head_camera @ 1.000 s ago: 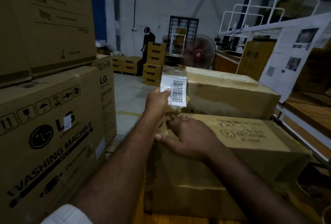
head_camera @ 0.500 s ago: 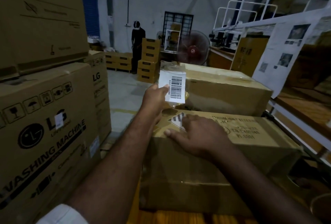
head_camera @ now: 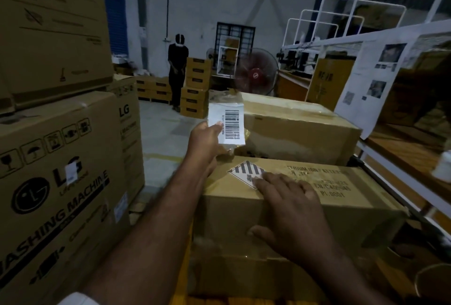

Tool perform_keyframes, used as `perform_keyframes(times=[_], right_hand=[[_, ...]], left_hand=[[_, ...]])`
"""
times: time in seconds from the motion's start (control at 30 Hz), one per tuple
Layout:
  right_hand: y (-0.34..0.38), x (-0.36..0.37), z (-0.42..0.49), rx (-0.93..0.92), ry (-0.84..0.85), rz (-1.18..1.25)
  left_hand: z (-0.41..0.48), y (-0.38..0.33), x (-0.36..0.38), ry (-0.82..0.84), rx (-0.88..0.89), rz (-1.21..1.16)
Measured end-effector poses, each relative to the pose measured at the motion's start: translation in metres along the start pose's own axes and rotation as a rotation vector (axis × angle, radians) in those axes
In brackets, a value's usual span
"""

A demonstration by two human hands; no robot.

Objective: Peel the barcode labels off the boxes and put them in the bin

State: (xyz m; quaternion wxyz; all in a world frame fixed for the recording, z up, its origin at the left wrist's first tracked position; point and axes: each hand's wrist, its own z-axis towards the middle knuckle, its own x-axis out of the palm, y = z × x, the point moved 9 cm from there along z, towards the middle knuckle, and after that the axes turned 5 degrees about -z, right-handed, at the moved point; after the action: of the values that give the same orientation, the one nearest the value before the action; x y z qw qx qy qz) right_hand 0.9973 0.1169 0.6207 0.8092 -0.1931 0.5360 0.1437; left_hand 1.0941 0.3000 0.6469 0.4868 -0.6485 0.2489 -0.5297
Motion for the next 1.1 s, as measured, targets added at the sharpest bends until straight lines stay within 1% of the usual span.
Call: perform_keyframes(times=[0.13, 0.27, 0.37, 0.47, 0.73, 0.8, 0.93, 1.03, 1.1], right_hand=[[-0.010, 0.006, 0.009, 0.088, 0.044, -0.041], [-0.015, 0.015, 0.036, 0.149, 0.025, -0.032], [-0.017, 0.024, 0.052, 0.141, 0.008, -0.029], [-0.024, 0.028, 0.062, 0.141, -0.010, -0.036], [-0.035, 0.040, 0.086, 0.161, 0.001, -0.034], [-0.037, 0.043, 0.093, 0.161, 0.007, -0.045], [-0.044, 0.049, 0.106, 0.146, -0.013, -0.051], [-0.041, 0.050, 0.113, 0.127, -0.034, -0.031], [-0.044, 0.050, 0.116, 0.131, -0.062, 0.060]], left_hand=[[-0.006, -0.007, 0.008, 0.032, 0.037, -0.004], [-0.010, -0.006, 0.018, 0.076, 0.064, 0.060], [-0.009, -0.006, 0.019, 0.096, 0.088, 0.078], [-0.008, -0.006, 0.020, 0.118, 0.057, 0.064], [-0.003, 0.004, 0.020, 0.179, -0.013, 0.185], [-0.003, 0.004, 0.022, 0.194, -0.005, 0.204], [-0.008, 0.009, 0.018, 0.198, -0.026, 0.266], [-0.014, 0.018, 0.007, 0.167, -0.037, 0.297], [-0.018, 0.023, -0.005, 0.133, -0.027, 0.320]])
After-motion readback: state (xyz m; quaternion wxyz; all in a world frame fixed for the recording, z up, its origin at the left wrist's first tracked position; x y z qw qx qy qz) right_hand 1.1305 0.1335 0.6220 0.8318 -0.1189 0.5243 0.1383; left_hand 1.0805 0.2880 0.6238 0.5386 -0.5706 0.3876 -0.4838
